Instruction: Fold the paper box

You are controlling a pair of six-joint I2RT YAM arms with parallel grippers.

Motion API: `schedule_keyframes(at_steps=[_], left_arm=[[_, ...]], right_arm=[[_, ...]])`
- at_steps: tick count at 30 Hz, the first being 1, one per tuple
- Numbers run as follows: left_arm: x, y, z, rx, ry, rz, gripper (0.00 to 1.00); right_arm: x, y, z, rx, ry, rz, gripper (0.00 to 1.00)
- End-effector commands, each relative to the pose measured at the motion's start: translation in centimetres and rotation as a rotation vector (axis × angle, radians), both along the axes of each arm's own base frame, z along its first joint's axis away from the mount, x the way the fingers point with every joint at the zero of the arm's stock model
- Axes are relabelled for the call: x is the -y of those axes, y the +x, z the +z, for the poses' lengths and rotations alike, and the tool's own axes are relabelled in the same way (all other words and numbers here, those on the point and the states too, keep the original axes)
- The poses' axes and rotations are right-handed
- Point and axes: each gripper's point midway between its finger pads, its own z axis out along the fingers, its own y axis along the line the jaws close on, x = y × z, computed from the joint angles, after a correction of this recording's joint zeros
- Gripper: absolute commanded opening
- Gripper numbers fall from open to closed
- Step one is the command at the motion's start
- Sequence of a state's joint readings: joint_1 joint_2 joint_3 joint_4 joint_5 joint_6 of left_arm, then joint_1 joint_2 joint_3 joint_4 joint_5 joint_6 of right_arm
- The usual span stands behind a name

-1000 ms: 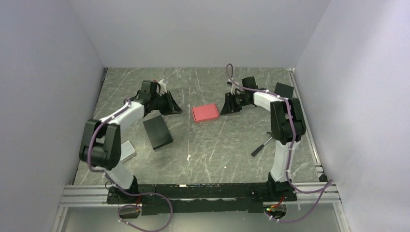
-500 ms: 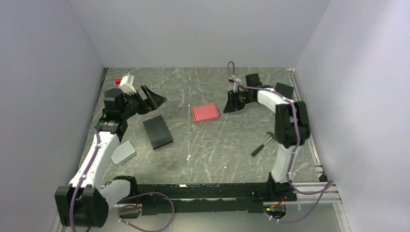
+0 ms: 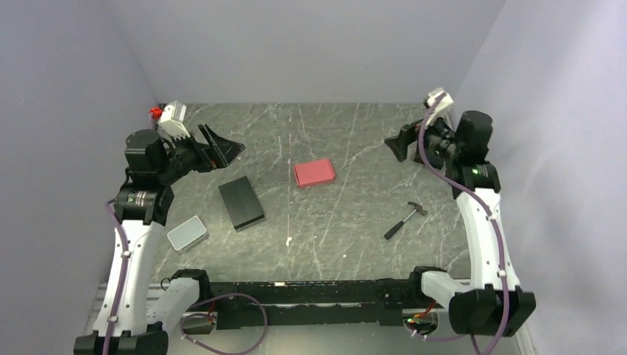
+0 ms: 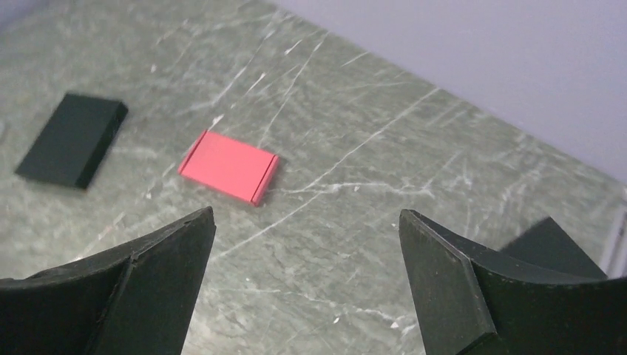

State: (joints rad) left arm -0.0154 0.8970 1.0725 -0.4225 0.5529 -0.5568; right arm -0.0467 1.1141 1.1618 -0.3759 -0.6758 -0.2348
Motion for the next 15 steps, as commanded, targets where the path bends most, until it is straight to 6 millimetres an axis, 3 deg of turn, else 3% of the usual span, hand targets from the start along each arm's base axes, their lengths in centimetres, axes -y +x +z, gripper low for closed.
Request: schedule_keyframes(at_steps=[1, 7, 15], left_arm=[[-0.5, -2.6, 2.3, 0.040, 0.074, -0.010, 0.99], [-0.4, -4.1, 3.1, 0.057, 0.066, -0.019, 0.99], [0.6, -5.0, 3.3, 0.062, 0.008, -0.064, 1.00]], right_arm=[[2.2, -1.2, 4.1, -0.013, 0.164, -0.205, 0.99], [4.4, -2.5, 4.8, -0.014, 0.195, -0.380, 0.99], [5.1, -4.6, 5.2, -0.005, 0.195, -0.430, 1.00]])
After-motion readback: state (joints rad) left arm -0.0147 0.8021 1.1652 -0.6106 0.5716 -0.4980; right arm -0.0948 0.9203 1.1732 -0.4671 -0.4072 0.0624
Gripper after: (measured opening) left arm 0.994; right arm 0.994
